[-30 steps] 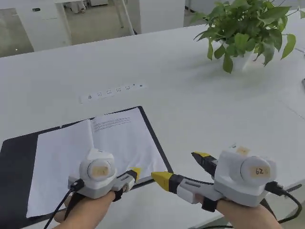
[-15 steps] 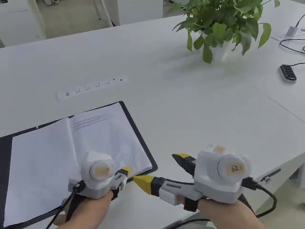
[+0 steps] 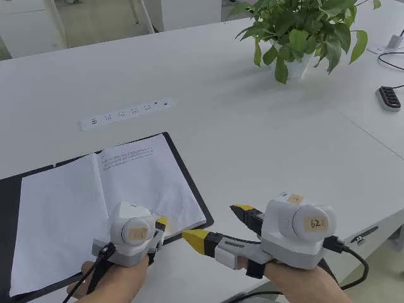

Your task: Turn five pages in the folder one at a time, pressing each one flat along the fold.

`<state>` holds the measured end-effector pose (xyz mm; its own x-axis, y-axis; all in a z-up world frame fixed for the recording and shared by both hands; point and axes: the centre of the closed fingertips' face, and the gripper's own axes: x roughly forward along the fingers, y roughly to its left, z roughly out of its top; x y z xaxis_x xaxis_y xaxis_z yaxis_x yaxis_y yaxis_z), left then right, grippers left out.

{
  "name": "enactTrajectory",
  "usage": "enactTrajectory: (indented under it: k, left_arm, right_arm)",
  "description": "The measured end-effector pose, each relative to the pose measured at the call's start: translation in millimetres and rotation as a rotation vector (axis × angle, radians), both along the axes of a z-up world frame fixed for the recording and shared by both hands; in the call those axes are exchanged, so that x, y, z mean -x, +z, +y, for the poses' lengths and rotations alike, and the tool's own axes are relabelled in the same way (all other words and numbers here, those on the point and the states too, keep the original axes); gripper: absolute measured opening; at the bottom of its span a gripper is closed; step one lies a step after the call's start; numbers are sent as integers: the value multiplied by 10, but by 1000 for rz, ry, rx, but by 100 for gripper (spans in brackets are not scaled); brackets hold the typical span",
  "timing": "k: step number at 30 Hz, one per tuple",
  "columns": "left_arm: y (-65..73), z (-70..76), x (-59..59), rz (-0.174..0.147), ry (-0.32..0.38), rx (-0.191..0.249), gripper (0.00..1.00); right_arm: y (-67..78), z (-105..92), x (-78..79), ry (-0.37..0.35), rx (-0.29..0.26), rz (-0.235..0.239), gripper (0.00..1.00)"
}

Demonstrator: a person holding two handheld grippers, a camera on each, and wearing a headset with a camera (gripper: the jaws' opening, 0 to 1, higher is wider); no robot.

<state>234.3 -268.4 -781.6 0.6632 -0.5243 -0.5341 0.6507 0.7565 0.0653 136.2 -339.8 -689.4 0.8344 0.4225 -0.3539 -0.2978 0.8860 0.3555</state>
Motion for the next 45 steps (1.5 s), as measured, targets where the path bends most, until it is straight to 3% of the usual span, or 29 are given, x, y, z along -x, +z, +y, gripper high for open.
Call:
enactTrajectory:
  k: [4,5,6,7,11,17,21,25,29,45]
  left_arm:
    - [2,11,-13,-12,2,-2,13]
    - [-10,146,-99,-45,41,-64,4]
    - [-20,67,-66,-35,-4,-41,2]
    - [-15,80,-69,-53,-29,-70,2]
    - [-17,88,-79,-38,-11,-52,0]
    - [-16,105,-103,77,104,109,0]
    - [-7,119,-103,118,134,169,0]
    - [-7,125,-108,146,148,200,0]
    - [-8,112,-104,145,141,196,0]
    - [-6,103,-100,132,135,185,0]
  right_arm:
    - [-18,15,-20,2,-5,7,71]
    - [-21,21,-28,3,-4,6,71]
    - [-26,25,-34,4,-4,7,70]
    - [-30,32,-38,7,-3,10,71]
    - [-51,40,-63,9,-5,13,69]
    - [-104,53,-86,16,-5,24,67]
    - [-135,59,-140,21,-17,29,64]
    - [-220,75,-224,25,-37,52,60]
    - [-304,140,-282,37,-92,96,54]
    - [-563,212,-447,49,-109,150,54]
